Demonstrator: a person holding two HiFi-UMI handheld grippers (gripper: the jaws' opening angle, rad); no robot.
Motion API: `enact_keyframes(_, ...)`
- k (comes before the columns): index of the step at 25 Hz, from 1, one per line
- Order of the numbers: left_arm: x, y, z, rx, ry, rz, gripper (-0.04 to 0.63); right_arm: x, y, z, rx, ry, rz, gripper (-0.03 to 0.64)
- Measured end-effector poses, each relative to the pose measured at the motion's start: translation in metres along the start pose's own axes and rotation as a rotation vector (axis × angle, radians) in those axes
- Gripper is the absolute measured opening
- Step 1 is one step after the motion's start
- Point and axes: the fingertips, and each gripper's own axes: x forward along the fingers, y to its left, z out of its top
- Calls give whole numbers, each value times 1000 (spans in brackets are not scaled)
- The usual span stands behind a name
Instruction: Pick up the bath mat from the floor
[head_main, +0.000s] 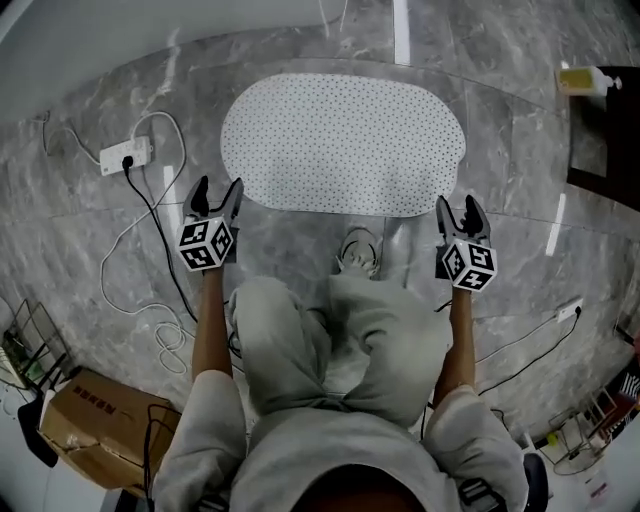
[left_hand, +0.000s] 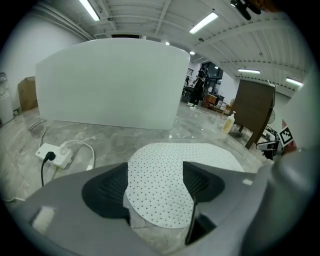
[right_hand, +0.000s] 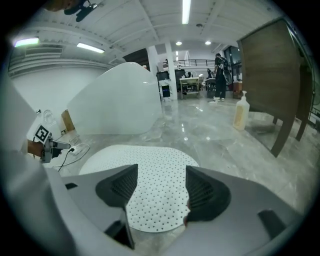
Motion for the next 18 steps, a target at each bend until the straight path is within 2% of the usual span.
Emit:
enact_keyframes(5, 38, 22, -24, 29, 11, 0, 342, 26, 4, -15, -19, -55, 0, 275)
enact_keyframes(9, 63, 33, -42, 21, 25, 3, 342, 35, 5, -29, -30, -75, -10, 275)
enact_keyframes(18, 115, 53, -79, 13, 133, 34, 408, 38, 0, -42, -64, -57, -25, 275)
